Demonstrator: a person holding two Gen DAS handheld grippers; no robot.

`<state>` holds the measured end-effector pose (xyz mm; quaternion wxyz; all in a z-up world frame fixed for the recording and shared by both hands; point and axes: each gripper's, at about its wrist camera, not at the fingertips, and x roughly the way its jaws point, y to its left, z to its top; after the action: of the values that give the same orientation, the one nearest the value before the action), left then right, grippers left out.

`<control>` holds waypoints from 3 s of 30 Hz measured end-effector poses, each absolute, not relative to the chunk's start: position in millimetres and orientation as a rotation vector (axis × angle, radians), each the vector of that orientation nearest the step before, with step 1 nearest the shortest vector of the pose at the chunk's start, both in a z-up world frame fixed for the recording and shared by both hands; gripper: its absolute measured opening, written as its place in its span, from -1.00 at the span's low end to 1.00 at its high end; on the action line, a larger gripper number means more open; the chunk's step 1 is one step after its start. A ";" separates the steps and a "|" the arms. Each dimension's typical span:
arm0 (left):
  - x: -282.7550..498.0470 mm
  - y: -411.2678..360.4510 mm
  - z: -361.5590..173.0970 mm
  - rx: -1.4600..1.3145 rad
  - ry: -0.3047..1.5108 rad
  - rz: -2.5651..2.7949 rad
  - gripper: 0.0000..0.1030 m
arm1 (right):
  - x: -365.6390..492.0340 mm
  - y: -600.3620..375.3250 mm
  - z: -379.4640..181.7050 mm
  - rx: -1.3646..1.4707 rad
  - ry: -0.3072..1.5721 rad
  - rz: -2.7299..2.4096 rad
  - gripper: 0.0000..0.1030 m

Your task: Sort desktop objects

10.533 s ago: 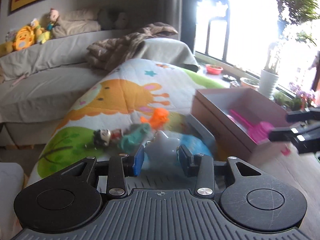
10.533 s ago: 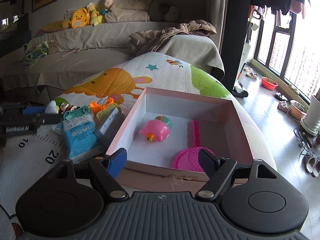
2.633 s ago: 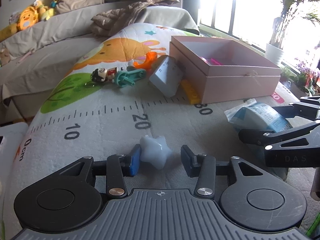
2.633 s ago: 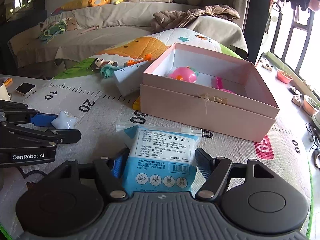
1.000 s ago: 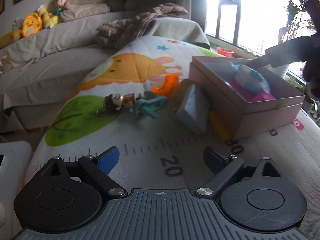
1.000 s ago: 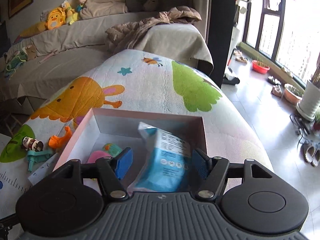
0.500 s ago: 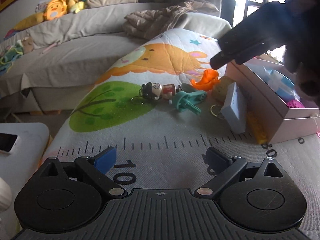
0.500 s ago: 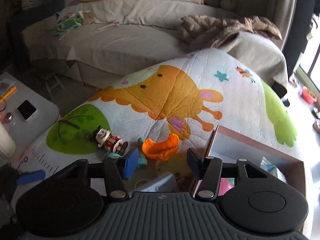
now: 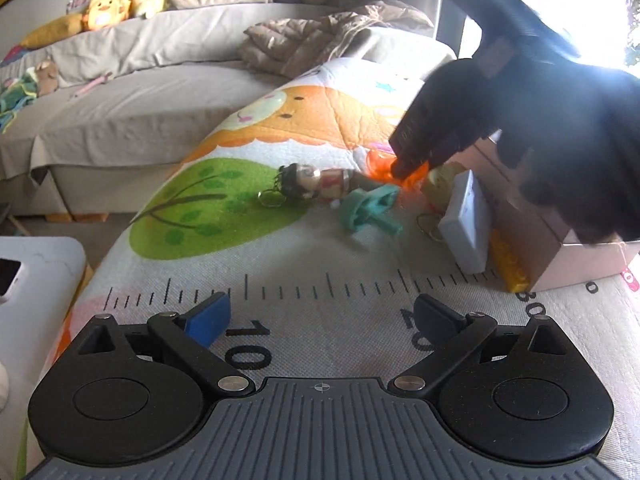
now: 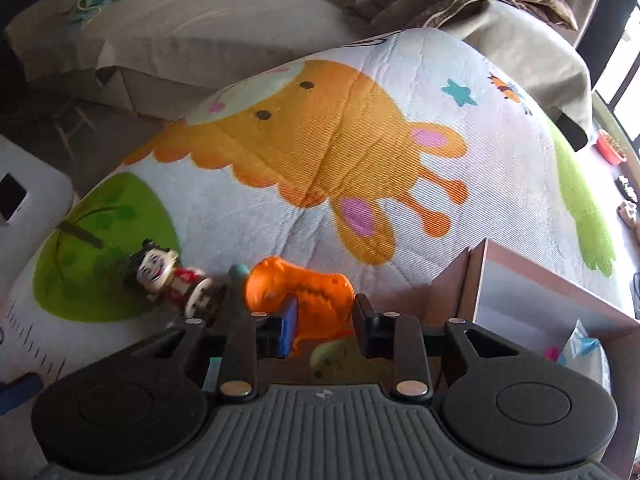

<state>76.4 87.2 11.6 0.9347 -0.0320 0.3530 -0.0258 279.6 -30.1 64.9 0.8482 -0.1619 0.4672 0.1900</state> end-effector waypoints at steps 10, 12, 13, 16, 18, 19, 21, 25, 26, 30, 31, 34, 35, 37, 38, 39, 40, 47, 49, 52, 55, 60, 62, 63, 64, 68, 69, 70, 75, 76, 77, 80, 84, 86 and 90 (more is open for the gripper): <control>63.5 88.9 12.7 -0.028 0.742 -0.050 0.96 | 195.9 -31.7 76.0 -0.299 1.109 0.664 -0.44; 58.3 88.0 11.7 -0.015 0.747 -0.054 0.96 | 180.0 -47.3 80.1 -0.264 1.117 0.681 -0.44; 56.7 87.3 11.6 -0.012 0.748 -0.055 0.97 | 174.0 -58.2 81.8 -0.239 1.118 0.676 -0.44; 55.6 82.9 14.0 -0.013 0.740 -0.059 0.97 | 152.2 -91.3 83.7 -0.232 1.067 0.629 -0.43; 56.4 77.8 19.1 -0.019 0.717 -0.075 0.97 | 137.2 -112.4 83.6 -0.242 1.017 0.602 -0.38; 56.8 73.9 22.1 -0.019 0.700 -0.085 0.97 | 130.8 -121.3 83.4 -0.242 0.998 0.591 -0.29; 58.7 66.6 26.6 -0.016 0.672 -0.098 0.97 | 117.5 -142.8 81.1 -0.239 0.944 0.551 -0.18; 79.6 53.9 29.1 -0.002 0.646 -0.075 0.96 | 98.5 -175.5 74.6 -0.238 0.870 0.467 0.11; 87.0 50.1 28.6 0.010 0.641 -0.072 0.96 | 94.9 -183.0 72.2 -0.232 0.862 0.453 0.13; 117.1 34.0 21.9 0.078 0.650 -0.051 0.70 | 90.2 -202.4 62.8 -0.190 0.865 0.424 0.16; 123.6 32.0 20.2 0.083 0.661 -0.046 0.63 | 89.4 -206.6 59.8 -0.180 0.866 0.418 0.17; 134.3 28.8 16.7 0.095 0.679 -0.035 0.20 | 87.6 -214.1 54.2 -0.165 0.867 0.410 0.17; 134.6 28.8 16.5 0.095 0.683 -0.037 0.19 | 86.0 -216.1 53.4 -0.167 0.860 0.407 0.17; 128.0 30.2 18.7 0.095 0.667 -0.035 0.18 | 84.6 -217.2 53.9 -0.176 0.843 0.407 0.17; 121.0 30.5 20.5 0.104 0.655 -0.042 0.18 | 81.7 -216.9 53.7 -0.183 0.829 0.413 0.17; 112.1 31.0 22.8 0.109 0.646 -0.054 0.18 | 80.4 -216.1 54.6 -0.190 0.817 0.419 0.17; 101.0 31.8 25.5 0.109 0.643 -0.076 0.18 | 79.0 -214.4 56.1 -0.197 0.807 0.426 0.17; 29.3 22.8 34.5 0.146 0.670 -0.350 0.58 | 81.9 -192.2 59.1 -0.219 0.794 0.482 0.19; 29.8 28.2 38.1 0.152 0.628 -0.297 0.74 | 83.6 -186.6 59.4 -0.219 0.794 0.483 0.19; 55.6 47.2 41.6 0.087 0.609 -0.125 0.74 | 81.5 -180.7 60.2 -0.214 0.791 0.497 0.23; 91.4 60.9 33.1 0.052 0.643 0.026 0.74 | 76.9 -178.1 59.2 -0.218 0.789 0.504 0.28; 131.4 72.4 13.3 -0.013 0.745 0.069 0.71 | 73.8 -185.0 55.8 -0.210 0.800 0.479 0.35; 133.9 70.9 9.5 -0.007 0.751 0.077 0.57 | 74.5 -190.2 53.2 -0.198 0.810 0.466 0.35; 134.0 69.5 8.8 -0.003 0.748 0.077 0.47 | 74.1 -192.3 51.4 -0.192 0.815 0.459 0.35; 133.2 67.6 8.7 0.000 0.745 0.069 0.47 | 74.5 -194.7 49.8 -0.185 0.820 0.452 0.35; 122.6 57.1 9.9 0.037 0.737 0.025 0.47 | 76.7 -203.8 43.9 -0.158 0.839 0.432 0.35; 119.1 54.3 10.7 0.043 0.737 0.010 0.47 | 76.8 -205.5 42.4 -0.151 0.842 0.427 0.35; 114.3 51.5 12.4 0.044 0.736 -0.009 0.46 | 76.6 -206.6 41.9 -0.146 0.843 0.423 0.35; 83.3 30.6 32.8 0.070 0.679 -0.115 0.47 | 73.3 -214.8 42.9 -0.125 0.836 0.402 0.35; 74.9 25.1 39.8 0.080 0.652 -0.135 0.47 | 72.2 -217.1 43.3 -0.121 0.834 0.396 0.35; 65.9 19.0 47.1 0.091 0.621 -0.161 0.47 | 70.7 -220.2 44.3 -0.115 0.830 0.386 0.35; 41.1 -3.9 64.4 0.115 0.558 -0.281 0.47 | 66.5 -232.5 47.1 -0.093 0.818 0.354 0.35; 26.1 -44.6 52.8 0.134 0.597 -0.452 0.50 | 61.5 -257.9 47.7 -0.048 0.812 0.280 0.39; 19.4 -60.4 39.9 0.171 0.625 -0.474 0.54 | 59.0 -270.1 47.0 -0.030 0.814 0.238 0.39; 2.4 -60.7 30.4 0.219 0.632 -0.470 0.70 | 45.7 -285.0 51.1 -0.015 0.784 0.240 0.40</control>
<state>2.4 -60.7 30.4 0.9176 0.1065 0.3074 -0.2284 45.7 -285.0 51.1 0.9172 -0.0073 0.3810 0.1167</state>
